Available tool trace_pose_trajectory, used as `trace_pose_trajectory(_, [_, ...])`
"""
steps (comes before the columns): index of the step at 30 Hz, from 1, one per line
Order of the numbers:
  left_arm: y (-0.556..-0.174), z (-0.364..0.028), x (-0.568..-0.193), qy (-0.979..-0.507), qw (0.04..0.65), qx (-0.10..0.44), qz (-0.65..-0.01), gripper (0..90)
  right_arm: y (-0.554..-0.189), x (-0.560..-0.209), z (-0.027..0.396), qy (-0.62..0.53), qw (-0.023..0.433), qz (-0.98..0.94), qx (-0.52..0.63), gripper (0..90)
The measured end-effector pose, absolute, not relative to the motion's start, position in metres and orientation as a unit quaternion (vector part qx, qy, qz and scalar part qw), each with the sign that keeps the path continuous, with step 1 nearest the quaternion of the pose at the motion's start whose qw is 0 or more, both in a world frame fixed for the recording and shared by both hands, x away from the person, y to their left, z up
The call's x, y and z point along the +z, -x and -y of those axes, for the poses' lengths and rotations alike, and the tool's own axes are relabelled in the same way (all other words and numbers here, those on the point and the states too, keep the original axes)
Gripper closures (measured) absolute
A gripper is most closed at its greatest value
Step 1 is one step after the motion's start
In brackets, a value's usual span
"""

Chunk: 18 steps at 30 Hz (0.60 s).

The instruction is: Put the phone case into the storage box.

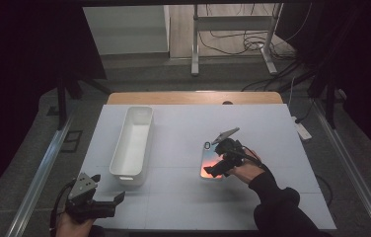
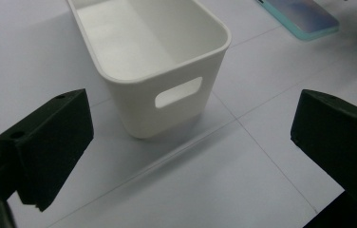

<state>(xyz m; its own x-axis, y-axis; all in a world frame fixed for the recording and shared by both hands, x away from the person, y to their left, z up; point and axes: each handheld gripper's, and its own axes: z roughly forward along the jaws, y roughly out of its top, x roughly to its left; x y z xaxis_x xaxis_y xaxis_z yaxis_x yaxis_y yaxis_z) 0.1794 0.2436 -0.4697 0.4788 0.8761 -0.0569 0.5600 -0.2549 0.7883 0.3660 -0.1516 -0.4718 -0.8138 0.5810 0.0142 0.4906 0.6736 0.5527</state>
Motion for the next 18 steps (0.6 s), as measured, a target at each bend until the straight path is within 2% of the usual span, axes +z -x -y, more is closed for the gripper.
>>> trace_pose_trajectory(12, [-0.179, -0.243, -0.47, -0.767, 0.39, 0.203, -0.467, 1.2, -0.371, -0.478, 0.138, -0.298, 0.063, -0.916, 0.26, 0.7])
trace_pose_trajectory(15, [-0.18, -0.243, -0.47, -0.768, 0.39, 0.202, -0.467, 1.2, -0.371, -0.478, 0.139, -0.296, 0.068, -0.919, 0.251, 14.4])
trace_pose_trajectory(18, [-0.18, -0.243, -0.47, -0.768, 0.389, 0.203, -0.466, 1.2, -0.372, -0.479, 0.139, -0.295, 0.071, -0.922, 0.241, 33.8])
